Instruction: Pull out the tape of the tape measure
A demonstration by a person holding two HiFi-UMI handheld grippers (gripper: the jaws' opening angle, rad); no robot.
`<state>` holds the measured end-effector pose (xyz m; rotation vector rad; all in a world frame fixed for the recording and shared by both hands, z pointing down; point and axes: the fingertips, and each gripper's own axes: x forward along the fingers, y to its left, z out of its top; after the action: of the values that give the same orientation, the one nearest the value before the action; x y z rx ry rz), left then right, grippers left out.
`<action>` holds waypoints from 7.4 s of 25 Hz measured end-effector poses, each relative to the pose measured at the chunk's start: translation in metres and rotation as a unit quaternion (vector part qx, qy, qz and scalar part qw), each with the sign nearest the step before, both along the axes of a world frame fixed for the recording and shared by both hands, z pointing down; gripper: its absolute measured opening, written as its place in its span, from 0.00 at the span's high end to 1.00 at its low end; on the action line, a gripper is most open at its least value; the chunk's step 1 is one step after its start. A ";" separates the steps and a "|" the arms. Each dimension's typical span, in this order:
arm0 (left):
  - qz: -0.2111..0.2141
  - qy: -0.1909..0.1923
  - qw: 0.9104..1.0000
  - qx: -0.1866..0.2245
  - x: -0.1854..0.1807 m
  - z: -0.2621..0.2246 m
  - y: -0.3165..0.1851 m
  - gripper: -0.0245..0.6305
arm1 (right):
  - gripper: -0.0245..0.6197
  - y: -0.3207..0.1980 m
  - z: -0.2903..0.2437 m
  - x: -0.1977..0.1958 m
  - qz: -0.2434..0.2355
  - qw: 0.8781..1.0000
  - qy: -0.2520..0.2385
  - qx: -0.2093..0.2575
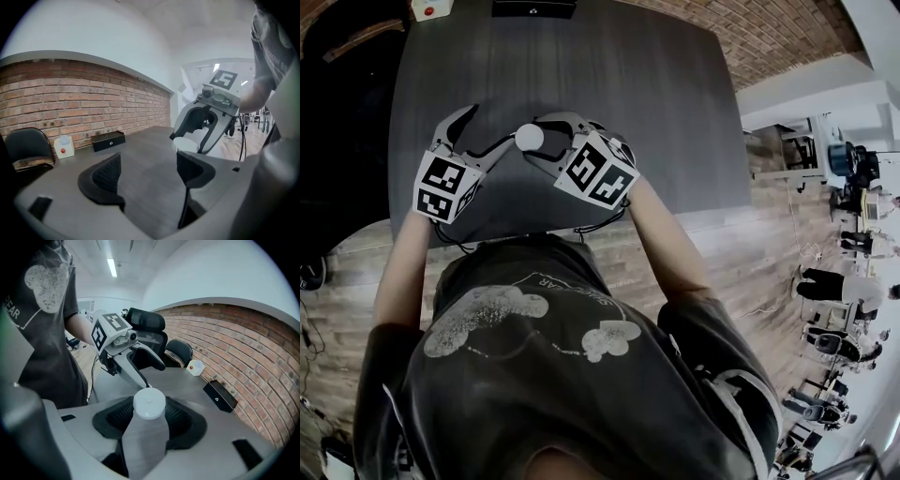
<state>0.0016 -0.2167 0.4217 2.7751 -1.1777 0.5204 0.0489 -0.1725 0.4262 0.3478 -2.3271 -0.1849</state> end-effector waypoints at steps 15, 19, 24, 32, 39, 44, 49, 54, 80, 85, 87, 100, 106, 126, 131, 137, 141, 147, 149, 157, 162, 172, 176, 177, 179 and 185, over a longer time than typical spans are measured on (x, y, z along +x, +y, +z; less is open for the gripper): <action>0.142 -0.043 0.988 0.052 0.042 0.004 0.041 0.86 | 0.60 0.016 -0.002 0.011 -0.028 1.000 -0.007 -0.004; 0.177 -0.071 0.980 0.052 0.057 0.009 0.047 0.92 | 0.60 0.018 -0.001 0.021 -0.039 0.999 0.007 -0.004; 0.182 -0.074 0.980 0.031 0.069 0.010 0.042 0.94 | 0.60 0.012 0.000 0.034 -0.029 1.000 0.006 -0.005; 0.138 -0.040 0.990 -0.014 0.069 0.012 0.030 0.95 | 0.60 0.000 0.004 0.035 0.014 1.000 -0.024 -0.011; 0.126 -0.059 0.990 -0.017 0.066 0.008 0.021 0.95 | 0.60 -0.011 -0.001 0.035 0.042 0.997 -0.053 -0.030; 0.124 -0.096 0.988 -0.008 0.069 0.007 0.015 0.95 | 0.60 -0.024 -0.002 0.047 0.056 0.996 -0.058 -0.028; 0.095 -0.092 0.991 -0.025 0.056 0.008 0.006 0.95 | 0.60 -0.048 -0.004 0.072 0.085 0.994 -0.067 -0.023; 0.066 -0.095 0.993 -0.029 0.046 -0.004 -0.005 0.95 | 0.60 -0.064 -0.008 0.086 0.094 0.992 -0.087 -0.017; 0.018 -0.105 0.992 -0.064 -0.036 0.011 -0.003 0.95 | 0.60 -0.094 0.014 0.068 0.139 0.985 -0.095 -0.025; 0.030 -0.087 0.994 -0.066 -0.081 0.005 -0.005 0.95 | 0.60 -0.090 0.008 0.056 0.187 0.978 -0.091 -0.016; 0.035 -0.078 0.994 -0.065 -0.096 0.004 -0.008 0.95 | 0.60 -0.087 0.005 0.051 0.204 0.975 -0.088 -0.010; 0.066 -0.066 0.994 -0.049 -0.139 -0.001 -0.005 0.95 | 0.61 -0.065 -0.009 0.033 0.264 0.963 -0.056 0.020; 0.048 -0.025 0.997 -0.060 -0.170 -0.009 0.000 0.95 | 0.61 -0.061 -0.020 0.043 0.297 0.952 -0.074 0.018; 0.001 0.003 0.996 -0.088 -0.197 -0.002 0.000 0.95 | 0.61 -0.069 -0.018 0.065 0.317 0.946 -0.073 0.013; -0.017 0.013 0.995 -0.093 -0.200 0.000 -0.007 0.95 | 0.61 -0.077 -0.018 0.071 0.312 0.947 -0.075 0.010; -0.015 0.007 0.996 -0.090 -0.181 0.001 -0.014 0.95 | 0.61 -0.086 -0.019 0.066 0.286 0.955 -0.080 0.008; -0.011 0.004 0.995 -0.095 -0.163 0.007 -0.019 0.95 | 0.61 -0.094 -0.016 0.066 0.270 0.960 -0.079 0.004; -0.011 -0.004 0.995 -0.102 -0.141 0.017 -0.037 0.95 | 0.60 -0.112 -0.007 0.076 0.256 0.964 -0.067 -0.005; -0.014 -0.006 0.994 -0.107 -0.136 0.020 -0.045 0.95 | 0.60 -0.117 -0.003 0.081 0.255 0.965 -0.066 -0.014; -0.039 -0.024 0.987 -0.152 -0.129 0.051 -0.077 0.95 | 0.60 -0.134 0.033 0.091 0.260 0.963 -0.054 -0.053; -0.054 -0.043 0.981 -0.182 -0.134 0.076 -0.088 0.95 | 0.60 -0.135 0.073 0.087 0.262 0.961 -0.046 -0.078; -0.075 -0.081 0.962 -0.248 -0.167 0.130 -0.090 0.95 | 0.60 -0.146 0.130 0.052 0.237 0.964 -0.028 -0.121; -0.074 -0.095 0.956 -0.267 -0.176 0.151 -0.087 0.95 | 0.60 -0.147 0.148 0.043 0.228 0.963 -0.019 -0.140; -0.074 -0.099 0.955 -0.269 -0.180 0.155 -0.086 0.95 | 0.60 -0.145 0.151 0.040 0.226 0.963 -0.019 -0.145; -0.074 -0.106 0.953 -0.273 -0.186 0.162 -0.084 0.95 | 0.60 -0.141 0.157 0.035 0.224 0.962 -0.018 -0.153; -0.070 -0.127 0.948 -0.283 -0.193 0.175 -0.085 0.95 | 0.60 -0.132 0.168 0.029 0.210 0.963 -0.004 -0.170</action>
<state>-0.1912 -0.3014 0.5970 2.1659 -1.0448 1.0372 0.0776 -0.3041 0.5945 0.6531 -2.1809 0.4180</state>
